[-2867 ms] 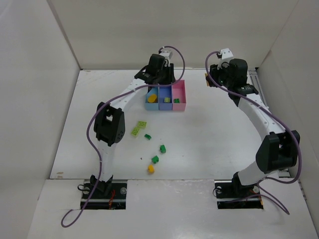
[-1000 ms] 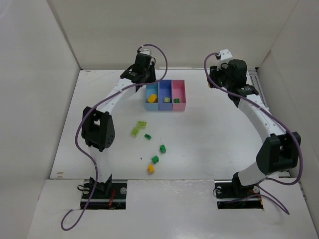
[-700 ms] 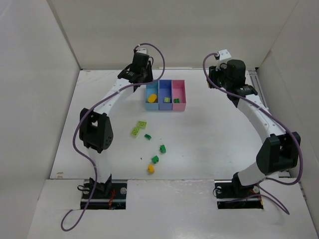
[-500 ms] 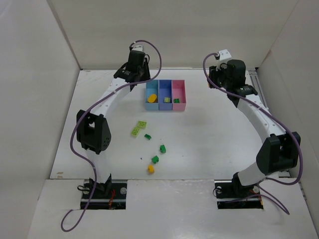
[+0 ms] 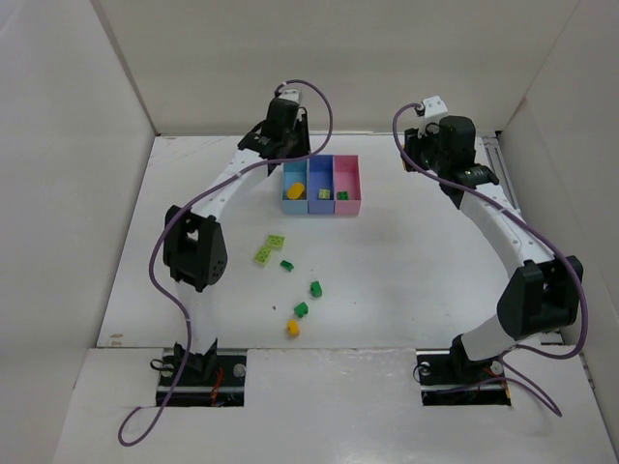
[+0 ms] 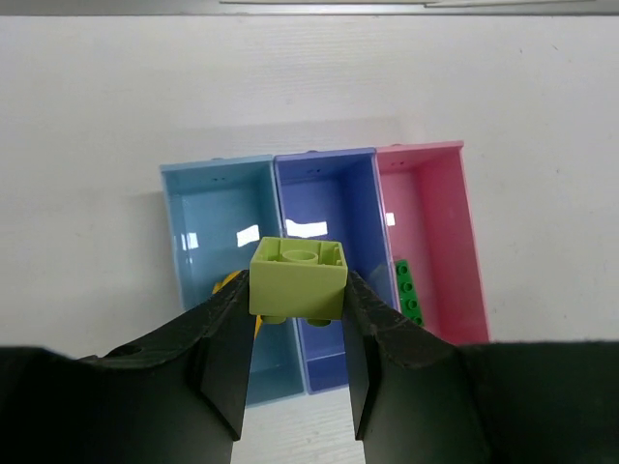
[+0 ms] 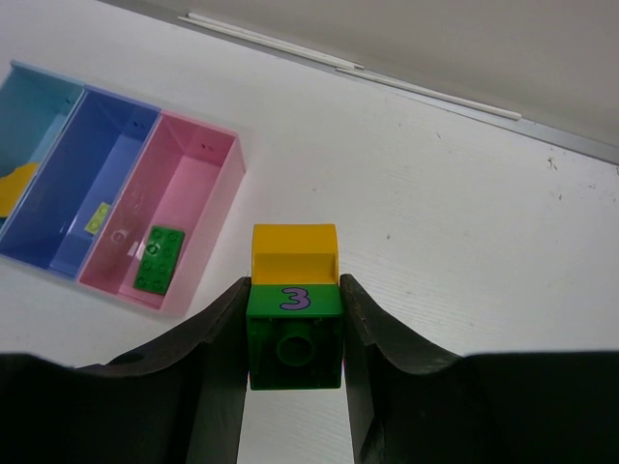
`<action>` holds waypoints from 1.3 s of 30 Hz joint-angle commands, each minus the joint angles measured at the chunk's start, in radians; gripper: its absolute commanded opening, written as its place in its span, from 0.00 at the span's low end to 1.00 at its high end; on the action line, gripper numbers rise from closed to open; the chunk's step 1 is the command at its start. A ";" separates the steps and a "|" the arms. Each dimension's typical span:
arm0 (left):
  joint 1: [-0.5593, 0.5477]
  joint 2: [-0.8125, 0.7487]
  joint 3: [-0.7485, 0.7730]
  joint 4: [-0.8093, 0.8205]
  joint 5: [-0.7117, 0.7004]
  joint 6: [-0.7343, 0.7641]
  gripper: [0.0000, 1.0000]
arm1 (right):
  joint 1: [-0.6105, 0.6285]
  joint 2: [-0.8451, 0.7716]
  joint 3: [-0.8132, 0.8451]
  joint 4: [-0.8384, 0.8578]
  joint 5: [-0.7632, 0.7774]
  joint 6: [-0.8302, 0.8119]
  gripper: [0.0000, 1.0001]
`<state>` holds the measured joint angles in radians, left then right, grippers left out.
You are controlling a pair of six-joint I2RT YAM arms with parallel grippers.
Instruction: Sort the legos into containers by color
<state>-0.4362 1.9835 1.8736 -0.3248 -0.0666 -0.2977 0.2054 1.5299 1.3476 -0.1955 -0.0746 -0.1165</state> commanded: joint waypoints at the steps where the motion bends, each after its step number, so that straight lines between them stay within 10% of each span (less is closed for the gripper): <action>1: -0.013 0.035 0.059 0.016 0.045 0.005 0.19 | 0.002 -0.034 0.035 0.018 0.012 -0.009 0.00; 39: -0.041 0.049 0.098 0.056 0.174 0.075 0.69 | -0.026 0.013 0.055 0.008 -0.094 -0.009 0.00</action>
<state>-0.4759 2.1345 1.9705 -0.3073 0.0906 -0.2512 0.1844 1.5467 1.3598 -0.2100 -0.1352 -0.1165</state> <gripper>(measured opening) 0.681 0.431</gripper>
